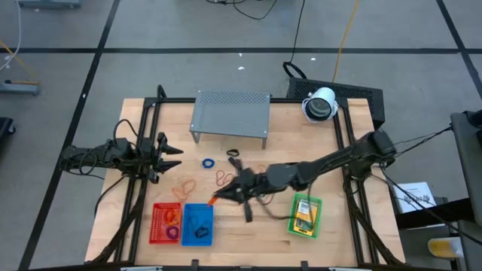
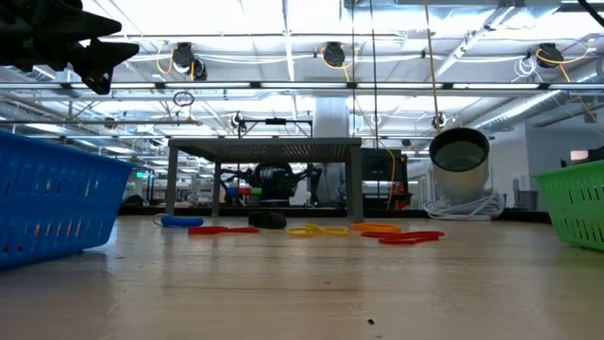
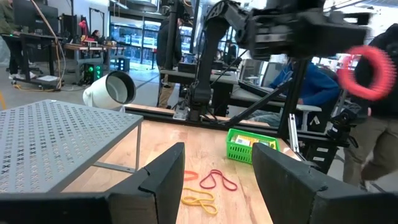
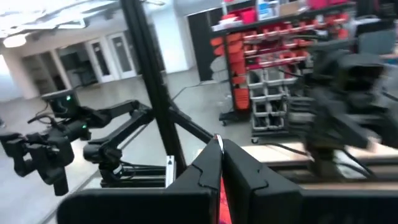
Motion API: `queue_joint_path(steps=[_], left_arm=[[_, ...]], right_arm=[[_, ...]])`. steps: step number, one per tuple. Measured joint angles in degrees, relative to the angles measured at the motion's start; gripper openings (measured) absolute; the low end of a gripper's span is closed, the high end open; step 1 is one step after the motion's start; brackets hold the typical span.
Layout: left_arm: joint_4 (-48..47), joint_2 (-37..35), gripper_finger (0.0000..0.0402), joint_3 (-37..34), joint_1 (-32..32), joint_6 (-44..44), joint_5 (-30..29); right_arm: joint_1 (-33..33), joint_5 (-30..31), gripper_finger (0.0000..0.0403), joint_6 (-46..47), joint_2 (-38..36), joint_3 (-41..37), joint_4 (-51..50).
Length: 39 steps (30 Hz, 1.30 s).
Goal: Pick & Place Office Desk Supplies
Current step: Put the red spring keychain into the red bin
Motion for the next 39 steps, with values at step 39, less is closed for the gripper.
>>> queue_joint_path(steps=[39], left_arm=[[0.0,0.01,0.0198,0.0,-0.01,0.0,0.0]], right_arm=[[-2.54,-4.11,0.0,-11.09,46.37,50.61,-10.3]])
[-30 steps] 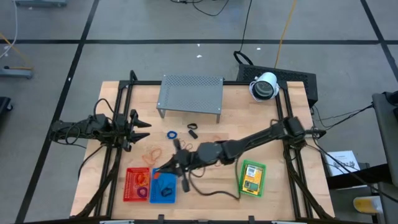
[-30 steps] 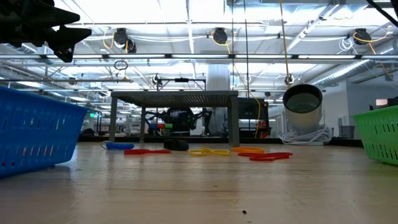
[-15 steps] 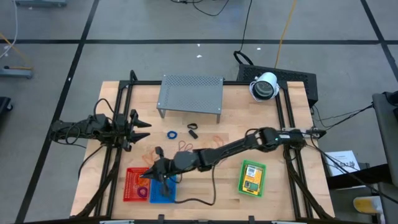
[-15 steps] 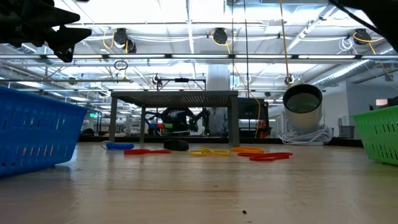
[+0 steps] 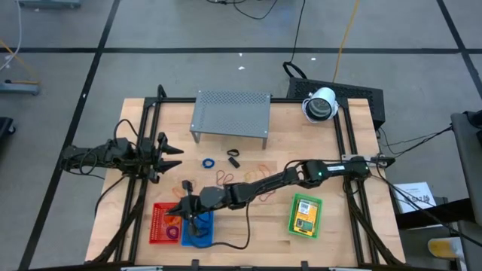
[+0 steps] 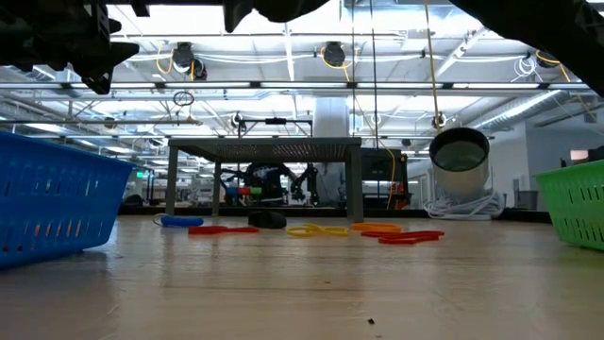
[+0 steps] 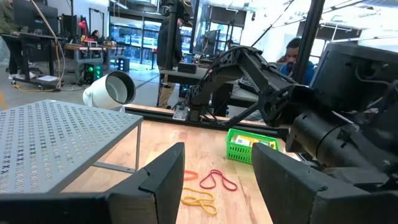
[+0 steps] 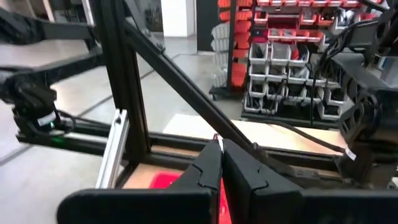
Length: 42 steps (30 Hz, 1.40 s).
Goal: Pick & Place Office Desk Supplies
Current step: Put the red spring keychain into the red bin
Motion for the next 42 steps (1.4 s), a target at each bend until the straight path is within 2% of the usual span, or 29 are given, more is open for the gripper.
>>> queue_joint_path(steps=[9,21,34,42], left_arm=[[-0.01,-0.01,0.0198,0.0,0.0,0.0,-0.01],[-0.01,0.0,0.0198,0.0,0.01,0.0,0.0],[-0.01,-0.01,0.0198,0.0,0.0,0.0,0.0],[-0.01,-0.01,0.0198,0.0,0.01,0.0,-0.01]], right_arm=[[-1.42,1.54,0.0,-3.69,-0.02,-2.61,-1.55],[-1.76,1.58,0.0,-2.96,-0.09,-9.88,5.99],[-1.65,1.56,0.0001,-2.66,-0.07,-10.27,7.64],[-0.96,1.37,0.0044,-1.26,-0.09,-10.25,7.44]])
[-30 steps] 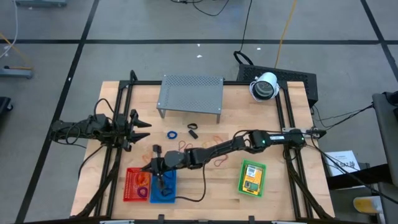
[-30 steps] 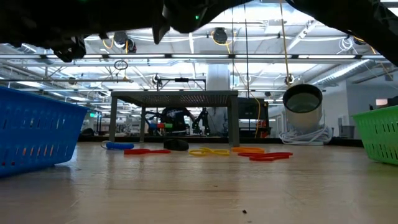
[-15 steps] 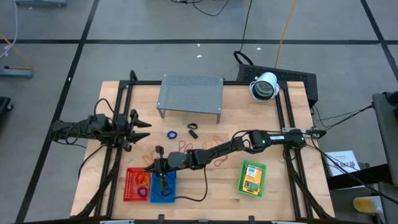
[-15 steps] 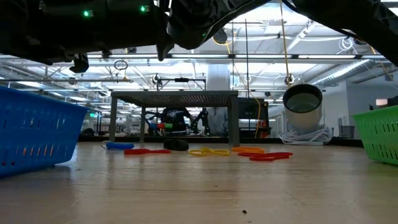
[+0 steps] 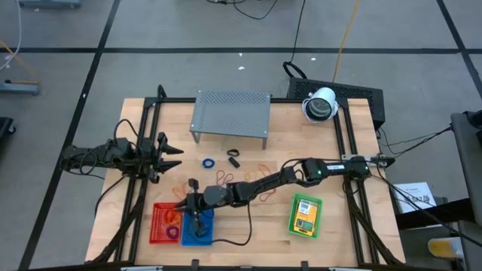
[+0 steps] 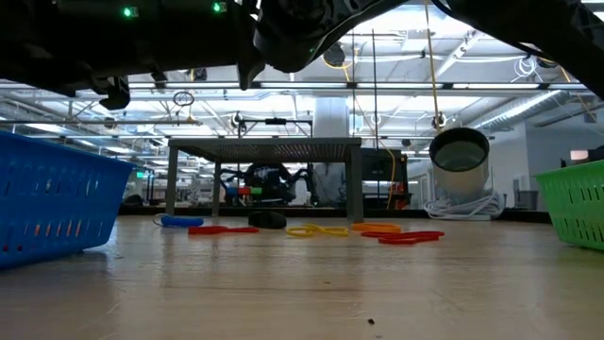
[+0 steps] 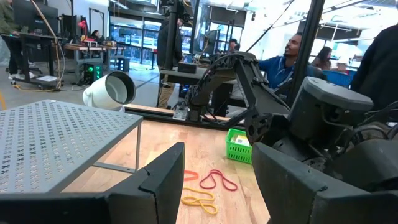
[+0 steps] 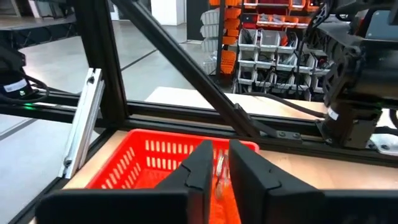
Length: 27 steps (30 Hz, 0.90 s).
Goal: Pick & Place Office Desk Supplies
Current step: Put the red spring keychain into the red bin
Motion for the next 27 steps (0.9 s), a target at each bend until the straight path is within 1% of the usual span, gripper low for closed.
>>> queue_joint_path(steps=[6,11,22,25,27], left_arm=[[0.0,-0.01,0.0198,0.0,-0.01,0.0,0.01],[0.01,0.01,0.0198,0.0,0.0,0.0,0.0],[0.01,0.0,0.0198,0.0,0.0,0.0,0.0],[0.0,-0.01,0.0198,0.0,-0.01,-0.02,-0.01],[0.0,0.01,0.0198,0.0,-0.01,0.0,0.01]], right_arm=[[0.21,0.11,0.0079,0.65,0.0,0.0,-0.2],[0.25,0.27,0.0094,0.57,0.0,0.0,-0.23],[0.44,0.27,0.0092,0.46,0.0,0.0,-0.3],[0.42,0.29,0.009,0.62,-0.07,0.02,-1.72],[0.49,0.25,0.0089,2.33,-1.11,0.02,-4.9]])
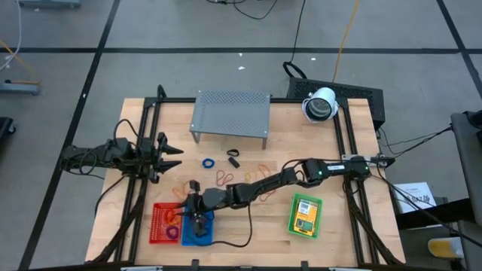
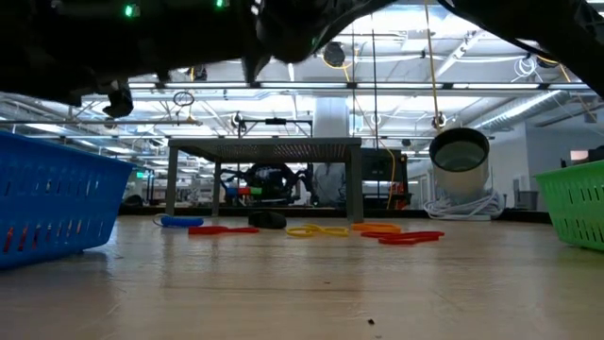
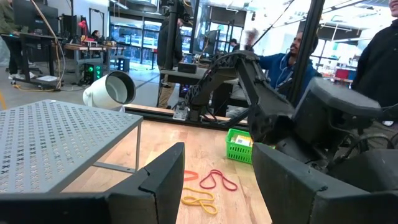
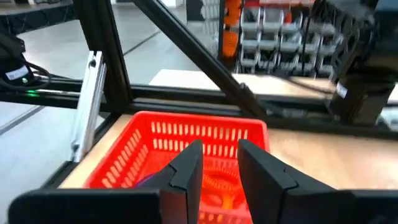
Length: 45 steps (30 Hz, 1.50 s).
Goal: Pick & Place Office Desk Supplies
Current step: Put the red spring keychain into the red bin
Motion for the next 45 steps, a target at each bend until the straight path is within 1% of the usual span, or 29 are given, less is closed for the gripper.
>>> queue_joint_path(steps=[4,7,10,14,16,20,25,30,35,38,41,44,45], left_arm=[[0.02,-0.01,0.0198,0.0,0.02,-0.01,0.0],[0.02,0.0,0.0198,0.0,0.0,0.0,-0.01],[0.02,0.0,0.0198,0.0,0.0,0.0,0.0],[0.04,-0.01,0.0198,0.0,0.01,0.0,-0.01],[0.02,0.0,0.0198,0.0,0.0,0.0,-0.01],[0.02,0.0,0.0198,0.0,0.0,-0.02,0.0],[0.02,0.0,0.0198,0.0,0.0,-0.02,-0.02],[0.0,-0.01,0.0198,0.0,0.01,0.0,0.0],[0.01,0.0,0.0198,0.0,0.0,-0.01,0.0],[0.0,-0.01,0.0198,0.01,0.0,-0.01,0.0],[0.02,0.0,0.0198,0.0,0.02,0.0,0.0],[0.0,0.0,0.0198,0.02,0.02,0.0,0.0],[0.0,-0.01,0.0198,0.02,0.02,-0.01,0.0]], right_arm=[[0.35,-0.32,0.0089,2.33,-4.2,0.1,-10.7],[0.96,-1.1,0.0089,-0.9,-6.98,0.11,-20.5],[1.47,-5.63,0.0089,-4.53,-9.02,0.05,-28.31],[1.52,-12.28,0.0089,-3.81,-10.25,0.15,-33.21],[1.44,-13.91,0.0089,-2.22,-10.05,0.12,-34.78],[1.42,-14.18,0.0089,2.27,-9.73,-0.07,-35.22],[1.3,-14.39,0.0089,4.37,-10.04,0.19,-35.25],[0.54,-15.46,0.0089,4.97,-9.79,4.25,-40.53],[-0.36,-15.39,0.0089,5.96,-9.97,6.27,-44.04],[-0.53,-15.29,0.0089,3.83,-9.93,6.12,-44.17],[-0.48,-15.3,0.0089,1.91,-9.95,5.64,-41.59],[-0.43,-15.28,0.0089,0.4,-11.79,5.45,-40.56],[-0.63,-15.18,0.0089,-0.09,-12.37,5.49,-38.75]])
